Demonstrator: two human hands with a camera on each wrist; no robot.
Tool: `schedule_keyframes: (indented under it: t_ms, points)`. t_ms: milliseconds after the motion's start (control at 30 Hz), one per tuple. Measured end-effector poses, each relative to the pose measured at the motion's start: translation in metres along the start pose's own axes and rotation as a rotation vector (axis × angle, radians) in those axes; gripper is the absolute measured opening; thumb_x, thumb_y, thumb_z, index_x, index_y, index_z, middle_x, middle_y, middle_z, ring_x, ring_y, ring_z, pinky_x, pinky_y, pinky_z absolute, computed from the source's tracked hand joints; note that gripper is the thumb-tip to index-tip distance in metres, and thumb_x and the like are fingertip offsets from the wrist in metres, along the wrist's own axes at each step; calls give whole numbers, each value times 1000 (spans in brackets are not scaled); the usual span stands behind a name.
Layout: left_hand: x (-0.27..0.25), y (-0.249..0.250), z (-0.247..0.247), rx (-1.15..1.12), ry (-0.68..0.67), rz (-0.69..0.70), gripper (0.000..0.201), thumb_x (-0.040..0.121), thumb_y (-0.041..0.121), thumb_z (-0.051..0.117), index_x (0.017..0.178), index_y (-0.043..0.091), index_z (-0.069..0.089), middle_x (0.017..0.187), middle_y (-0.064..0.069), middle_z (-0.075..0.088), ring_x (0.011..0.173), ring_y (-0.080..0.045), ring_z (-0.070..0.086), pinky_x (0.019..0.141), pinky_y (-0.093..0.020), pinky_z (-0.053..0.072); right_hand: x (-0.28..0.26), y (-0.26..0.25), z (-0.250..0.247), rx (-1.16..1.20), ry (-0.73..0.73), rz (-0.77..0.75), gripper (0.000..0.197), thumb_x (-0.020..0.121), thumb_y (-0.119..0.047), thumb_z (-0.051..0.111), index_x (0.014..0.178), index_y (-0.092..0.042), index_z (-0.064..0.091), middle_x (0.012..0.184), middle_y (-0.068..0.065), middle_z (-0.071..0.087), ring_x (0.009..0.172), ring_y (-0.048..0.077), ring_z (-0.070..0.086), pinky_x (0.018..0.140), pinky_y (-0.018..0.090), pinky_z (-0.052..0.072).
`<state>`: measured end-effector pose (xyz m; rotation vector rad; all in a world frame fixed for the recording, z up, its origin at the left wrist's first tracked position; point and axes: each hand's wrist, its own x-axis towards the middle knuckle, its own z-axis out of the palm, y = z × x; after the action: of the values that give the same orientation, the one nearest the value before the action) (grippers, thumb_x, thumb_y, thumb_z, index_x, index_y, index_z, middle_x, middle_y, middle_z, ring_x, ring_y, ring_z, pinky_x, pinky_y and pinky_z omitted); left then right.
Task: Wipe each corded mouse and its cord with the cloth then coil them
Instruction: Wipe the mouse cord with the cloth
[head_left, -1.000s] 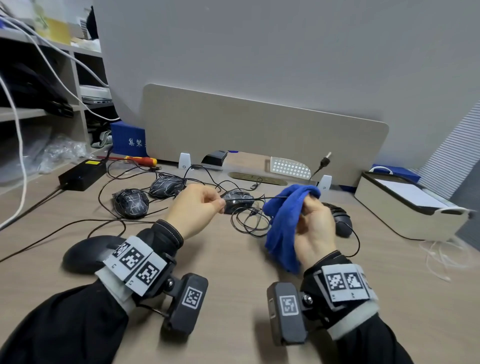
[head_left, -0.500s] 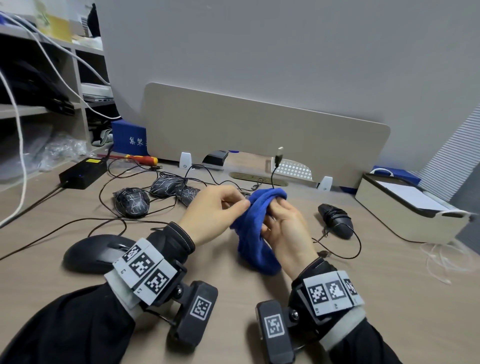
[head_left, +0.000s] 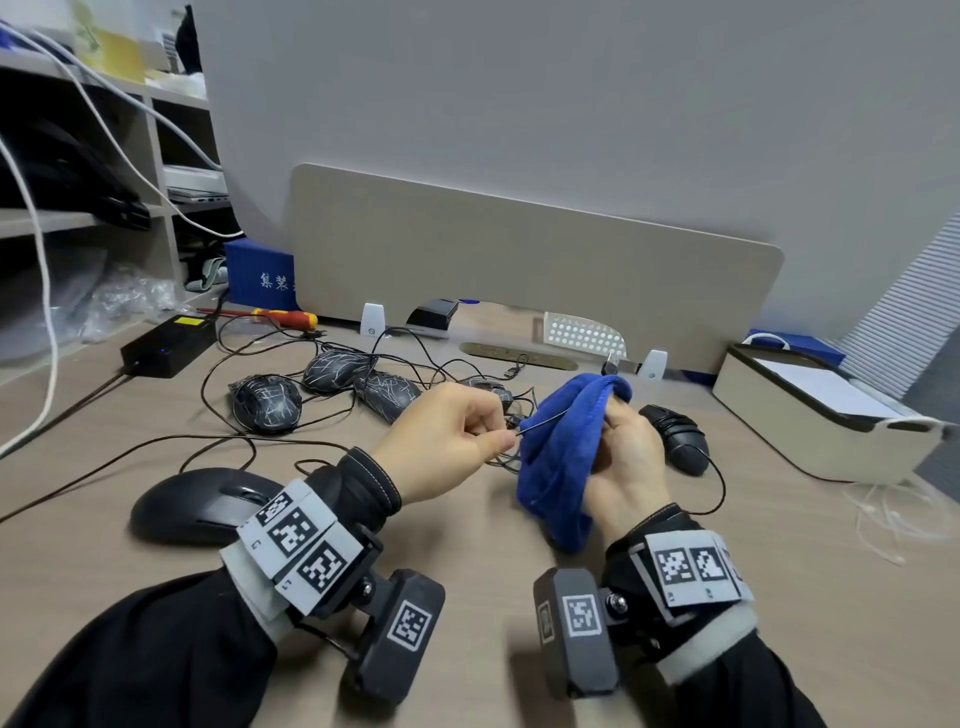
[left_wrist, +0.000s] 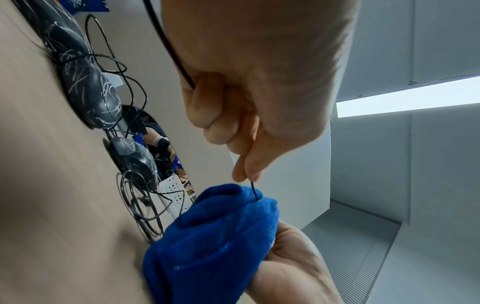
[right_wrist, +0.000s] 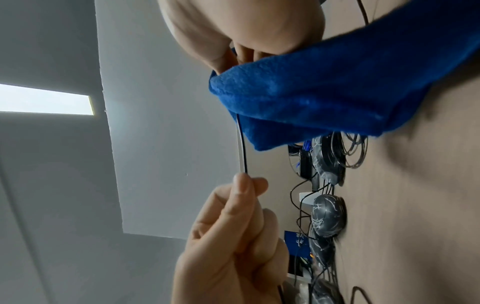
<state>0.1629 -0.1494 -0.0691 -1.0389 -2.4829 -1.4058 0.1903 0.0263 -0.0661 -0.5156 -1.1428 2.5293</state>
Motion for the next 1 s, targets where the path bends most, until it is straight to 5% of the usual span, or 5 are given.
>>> schedule_keyframes:
  t_ms: [100,333,767,900,1000]
  points:
    - [0,-5,1,13,-1,-64,22,91,16,67,69,14,64,53,9,54,51,-5,44,56,-25,36,5,4,-2,-41,-12,-77,9,98,-16,57,91,-12,62,76,4,62,62,16,64,67,31,53]
    - [-1,3,3,-169,120,-114,7,87,3,70,83,7,64,64,-2,65,43,3,51,46,-7,35,-11,11,4,-252,-230,-98,29,97,-17,54,111,7,65,107,29,69,93,36,66,89,49,51]
    - [0,1,7,-208,174,-90,11,85,-6,65,86,5,68,62,-1,60,53,-13,52,55,-27,47,-12,20,5,-397,-326,-98,20,99,-9,50,97,-7,70,84,8,71,72,17,65,64,27,49]
    - [0,2,6,-351,232,-98,4,83,15,68,83,11,69,71,-26,59,64,-16,52,63,-29,44,-13,16,2,-402,-350,-80,31,99,-14,49,118,2,67,103,12,71,88,21,67,78,32,50]
    - [0,1,5,-342,304,-54,13,93,14,64,82,8,70,77,-13,72,69,-10,61,68,-23,48,-13,16,1,-397,-360,-51,34,98,-18,50,121,0,67,106,10,72,96,19,68,85,31,51]
